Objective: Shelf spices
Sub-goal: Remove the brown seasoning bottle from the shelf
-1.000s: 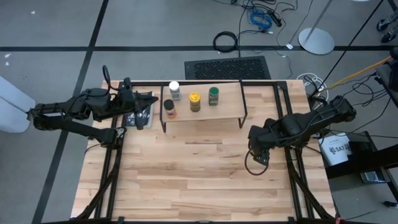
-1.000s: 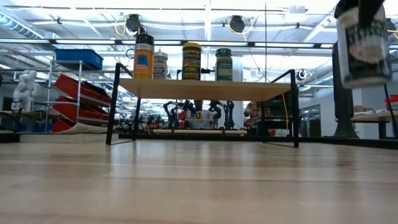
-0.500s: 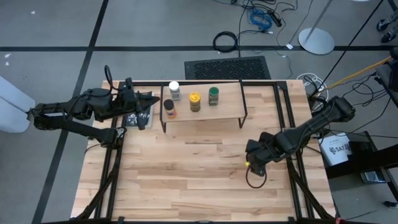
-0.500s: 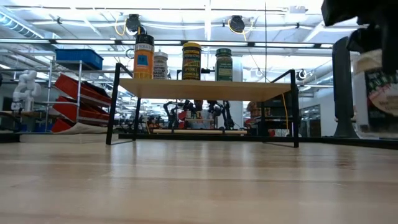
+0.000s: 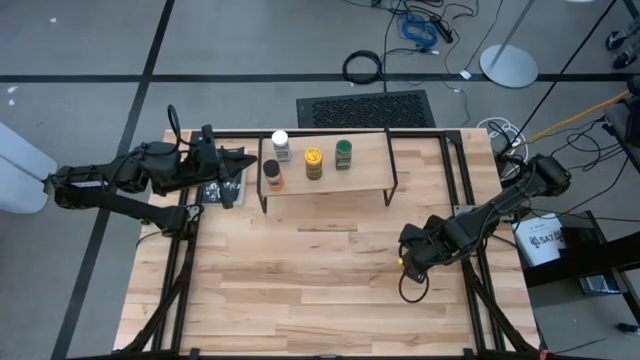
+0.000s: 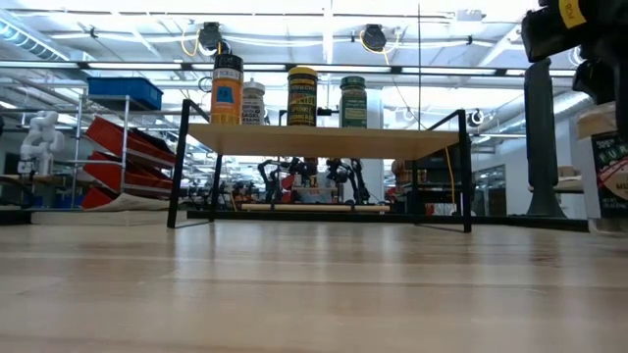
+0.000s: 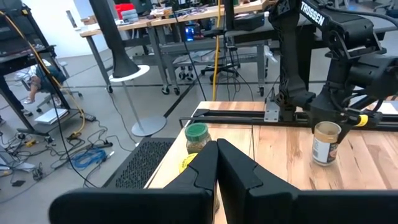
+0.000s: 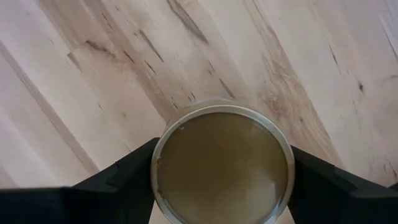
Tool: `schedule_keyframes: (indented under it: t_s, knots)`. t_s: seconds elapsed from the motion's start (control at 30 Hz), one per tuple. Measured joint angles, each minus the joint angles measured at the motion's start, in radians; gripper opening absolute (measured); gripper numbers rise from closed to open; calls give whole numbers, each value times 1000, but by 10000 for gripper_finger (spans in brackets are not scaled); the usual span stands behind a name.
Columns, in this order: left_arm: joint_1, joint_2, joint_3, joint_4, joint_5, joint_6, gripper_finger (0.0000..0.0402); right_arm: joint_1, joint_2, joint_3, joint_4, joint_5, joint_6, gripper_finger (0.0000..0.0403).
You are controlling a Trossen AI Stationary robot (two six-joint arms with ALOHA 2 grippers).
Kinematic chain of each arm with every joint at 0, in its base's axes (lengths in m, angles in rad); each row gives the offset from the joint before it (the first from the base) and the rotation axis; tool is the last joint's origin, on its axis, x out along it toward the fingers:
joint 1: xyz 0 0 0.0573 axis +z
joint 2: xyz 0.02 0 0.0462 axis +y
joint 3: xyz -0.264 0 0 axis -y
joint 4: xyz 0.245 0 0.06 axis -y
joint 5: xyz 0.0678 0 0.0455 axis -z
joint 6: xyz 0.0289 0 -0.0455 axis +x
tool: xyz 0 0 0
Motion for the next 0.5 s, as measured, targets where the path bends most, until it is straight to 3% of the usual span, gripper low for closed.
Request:
schedule_keyframes:
  t_s: [0.5]
  knots:
    - [0,0,0,1,26,0,18,0,-2,-61,81,6,26,281]
